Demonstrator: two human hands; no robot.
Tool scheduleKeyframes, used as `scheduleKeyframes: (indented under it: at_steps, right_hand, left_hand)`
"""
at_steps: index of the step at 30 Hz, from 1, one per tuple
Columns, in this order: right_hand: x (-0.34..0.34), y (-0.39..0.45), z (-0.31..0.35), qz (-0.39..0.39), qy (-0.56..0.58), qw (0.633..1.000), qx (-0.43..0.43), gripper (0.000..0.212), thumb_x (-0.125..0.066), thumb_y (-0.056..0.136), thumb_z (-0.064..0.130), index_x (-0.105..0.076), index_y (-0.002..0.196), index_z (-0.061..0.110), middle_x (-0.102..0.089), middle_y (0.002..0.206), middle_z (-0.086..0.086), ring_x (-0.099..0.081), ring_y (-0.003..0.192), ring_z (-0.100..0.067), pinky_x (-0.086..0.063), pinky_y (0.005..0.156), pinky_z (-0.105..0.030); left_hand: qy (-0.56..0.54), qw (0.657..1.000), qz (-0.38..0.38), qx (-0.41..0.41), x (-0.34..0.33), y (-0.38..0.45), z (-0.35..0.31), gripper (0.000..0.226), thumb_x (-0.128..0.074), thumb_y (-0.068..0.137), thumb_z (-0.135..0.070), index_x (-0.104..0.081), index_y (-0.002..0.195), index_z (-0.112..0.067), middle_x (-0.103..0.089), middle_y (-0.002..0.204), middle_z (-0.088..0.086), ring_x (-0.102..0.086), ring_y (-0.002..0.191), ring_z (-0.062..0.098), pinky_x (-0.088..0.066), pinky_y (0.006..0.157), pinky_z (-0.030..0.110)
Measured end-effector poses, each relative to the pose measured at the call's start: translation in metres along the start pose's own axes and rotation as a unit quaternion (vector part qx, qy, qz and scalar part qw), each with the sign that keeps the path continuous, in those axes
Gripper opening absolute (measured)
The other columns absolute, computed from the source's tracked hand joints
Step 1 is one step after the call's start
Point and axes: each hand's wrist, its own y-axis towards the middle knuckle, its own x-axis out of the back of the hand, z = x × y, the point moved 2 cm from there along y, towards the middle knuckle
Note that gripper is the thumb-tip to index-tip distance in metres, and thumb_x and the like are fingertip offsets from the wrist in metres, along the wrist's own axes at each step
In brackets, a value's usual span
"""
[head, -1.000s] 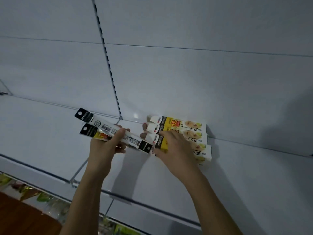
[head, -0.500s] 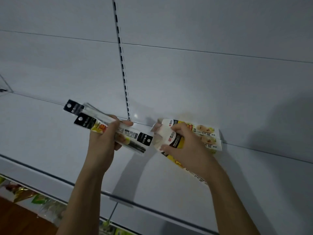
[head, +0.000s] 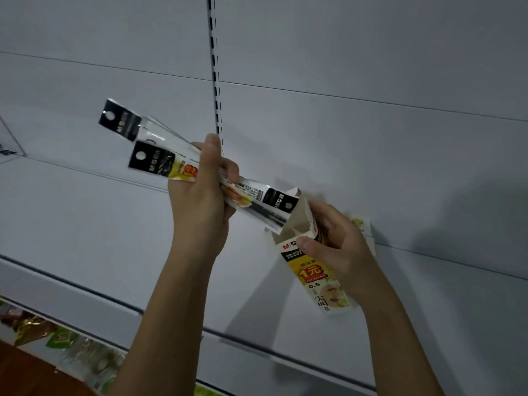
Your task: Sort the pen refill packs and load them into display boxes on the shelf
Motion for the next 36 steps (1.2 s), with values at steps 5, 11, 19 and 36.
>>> scheduleKeyframes:
  at_steps: [5, 11, 19, 36]
  right_hand:
    - [-0.007, -0.005, 0.003, 0.006, 0.019, 1.0, 0.001, 0.05, -0.072, 0.079, 0.009, -0.059, 0.126, 0.018, -0.071, 0.116, -0.007, -0.069, 0.106, -0.026, -0.056, 0.084, -0.039]
    - [-0.015, -0.008, 0.004, 0.012, 0.021, 1.0, -0.004, 0.055, -0.073, 0.08, 0.01, -0.056, 0.131, 0.016, -0.069, 0.122, -0.006, -0.065, 0.114, -0.024, -0.053, 0.096, -0.049]
    - [-0.012, -0.013, 0.009, -0.018, 0.016, 1.0, -0.005, 0.051, -0.077, 0.073, 0.018, -0.06, 0.12, 0.027, -0.072, 0.115, 0.004, -0.068, 0.107, -0.015, -0.057, 0.085, -0.033]
    - [-0.013, -0.009, 0.009, -0.006, -0.041, 0.999, -0.004, 0.047, -0.076, 0.081, 0.011, -0.062, 0.123, 0.027, -0.072, 0.114, 0.005, -0.068, 0.107, -0.014, -0.058, 0.088, -0.036]
  left_hand:
    - [0.18, 0.982, 0.047, -0.014, -0.007, -0.011, 0.013, 0.027, -0.055, 0.099, -0.022, -0.054, 0.073, -0.016, -0.062, 0.059, 0.007, -0.051, 0.042, 0.011, -0.035, 0.04, 0.021]
    - [0.287, 0.948, 0.138, -0.012, -0.014, -0.023, 0.025, 0.017, -0.065, 0.093, -0.021, -0.069, 0.08, -0.01, -0.073, 0.08, 0.004, -0.072, 0.076, 0.018, -0.06, 0.07, 0.044]
    - [0.245, 0.954, 0.168, -0.036, -0.004, -0.019, 0.025, 0.069, -0.078, 0.077, -0.033, -0.037, 0.133, -0.032, -0.058, 0.113, 0.001, -0.064, 0.096, 0.012, -0.056, 0.075, 0.029]
    - [0.404, 0.892, 0.205, -0.001, 0.019, -0.018, 0.027, 0.02, -0.071, 0.087, -0.014, -0.073, 0.078, -0.031, -0.065, 0.094, -0.009, -0.063, 0.09, 0.008, -0.055, 0.066, 0.024]
